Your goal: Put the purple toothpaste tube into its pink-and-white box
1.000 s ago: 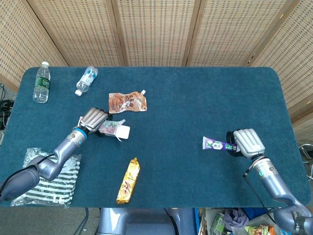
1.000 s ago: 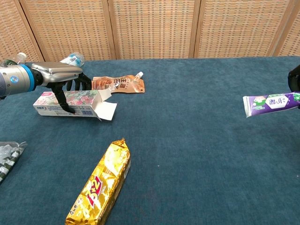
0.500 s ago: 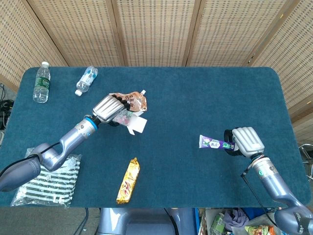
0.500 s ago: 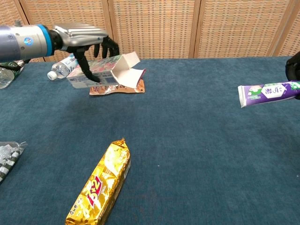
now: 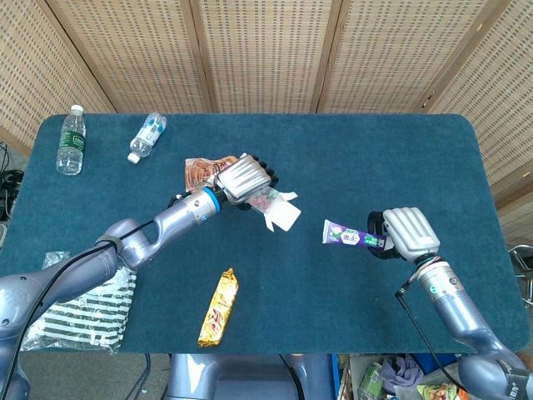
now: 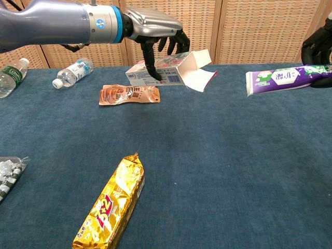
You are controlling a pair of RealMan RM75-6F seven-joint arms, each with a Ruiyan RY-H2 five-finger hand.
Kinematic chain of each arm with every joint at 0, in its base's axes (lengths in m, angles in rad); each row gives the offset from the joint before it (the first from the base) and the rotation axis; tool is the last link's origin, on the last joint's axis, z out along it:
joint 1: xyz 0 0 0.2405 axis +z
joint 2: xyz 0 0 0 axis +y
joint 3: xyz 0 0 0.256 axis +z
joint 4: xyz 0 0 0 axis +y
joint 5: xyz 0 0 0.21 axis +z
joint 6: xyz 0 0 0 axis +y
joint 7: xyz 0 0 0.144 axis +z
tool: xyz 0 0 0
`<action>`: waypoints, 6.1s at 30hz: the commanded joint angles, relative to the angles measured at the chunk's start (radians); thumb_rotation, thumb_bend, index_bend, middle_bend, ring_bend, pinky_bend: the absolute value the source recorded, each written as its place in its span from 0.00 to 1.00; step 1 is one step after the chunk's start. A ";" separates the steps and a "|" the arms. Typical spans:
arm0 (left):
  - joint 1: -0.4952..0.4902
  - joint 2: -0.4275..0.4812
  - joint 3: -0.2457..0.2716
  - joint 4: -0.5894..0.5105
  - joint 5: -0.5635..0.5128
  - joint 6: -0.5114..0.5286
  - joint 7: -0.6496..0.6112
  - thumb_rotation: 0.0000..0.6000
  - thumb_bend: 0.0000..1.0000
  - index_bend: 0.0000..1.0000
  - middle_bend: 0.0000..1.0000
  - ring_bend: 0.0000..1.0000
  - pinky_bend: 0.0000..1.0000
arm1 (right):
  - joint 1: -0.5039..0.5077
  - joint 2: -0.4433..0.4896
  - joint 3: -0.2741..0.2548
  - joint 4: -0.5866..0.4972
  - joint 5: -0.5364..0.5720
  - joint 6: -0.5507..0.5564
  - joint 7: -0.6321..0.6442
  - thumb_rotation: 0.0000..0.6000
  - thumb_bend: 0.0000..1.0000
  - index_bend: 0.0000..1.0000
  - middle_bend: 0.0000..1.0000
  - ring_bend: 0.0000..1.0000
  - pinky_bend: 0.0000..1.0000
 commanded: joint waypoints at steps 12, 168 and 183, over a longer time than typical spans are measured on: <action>-0.069 -0.039 -0.026 -0.039 -0.072 -0.035 0.093 1.00 0.18 0.49 0.42 0.38 0.39 | 0.064 0.018 0.030 -0.088 0.113 0.042 -0.093 1.00 0.84 0.63 0.67 0.52 0.50; 0.113 0.055 0.119 -0.166 -0.538 -0.106 0.306 1.00 0.18 0.25 0.11 0.10 0.20 | -0.130 -0.109 -0.156 0.496 -0.055 0.163 0.183 1.00 0.00 0.00 0.00 0.00 0.00; 0.212 0.206 0.101 -0.389 -0.541 0.078 0.303 1.00 0.18 0.00 0.00 0.00 0.00 | -0.186 -0.094 -0.138 0.472 -0.131 0.191 0.206 1.00 0.00 0.00 0.00 0.00 0.00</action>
